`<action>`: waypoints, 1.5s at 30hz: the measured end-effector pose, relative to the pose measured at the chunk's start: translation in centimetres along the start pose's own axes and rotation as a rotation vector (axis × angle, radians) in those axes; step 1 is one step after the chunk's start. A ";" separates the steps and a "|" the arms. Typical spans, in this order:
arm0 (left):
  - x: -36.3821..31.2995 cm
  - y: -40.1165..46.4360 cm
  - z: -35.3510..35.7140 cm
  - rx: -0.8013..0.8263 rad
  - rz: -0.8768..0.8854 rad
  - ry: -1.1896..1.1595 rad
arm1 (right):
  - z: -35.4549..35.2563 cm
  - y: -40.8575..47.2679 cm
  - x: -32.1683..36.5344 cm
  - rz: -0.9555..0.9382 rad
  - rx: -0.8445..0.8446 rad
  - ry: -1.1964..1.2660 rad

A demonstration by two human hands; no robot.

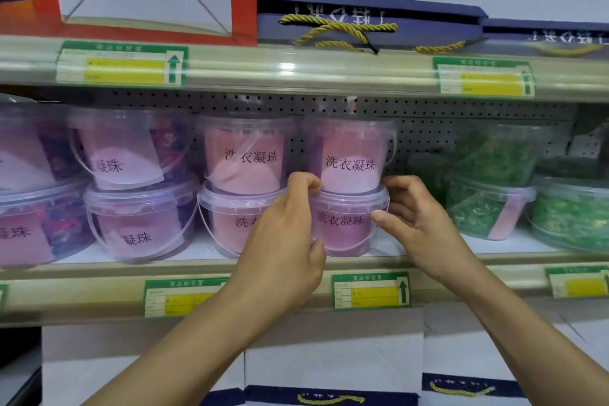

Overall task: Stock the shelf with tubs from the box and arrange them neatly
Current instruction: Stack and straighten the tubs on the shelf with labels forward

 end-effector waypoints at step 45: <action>-8.8 8.2 15.1 0.137 -0.200 0.153 | -18.8 0.7 -4.2 -0.536 -0.219 -0.938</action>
Point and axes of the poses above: each hand's wrist, its own y-axis towards the middle knuckle, its own z-axis out of the palm, x = y × z, the point moved 9 cm from there along y, towards the middle knuckle, and after that the axes turned 4 degrees about -x, right-handed, at the moved point
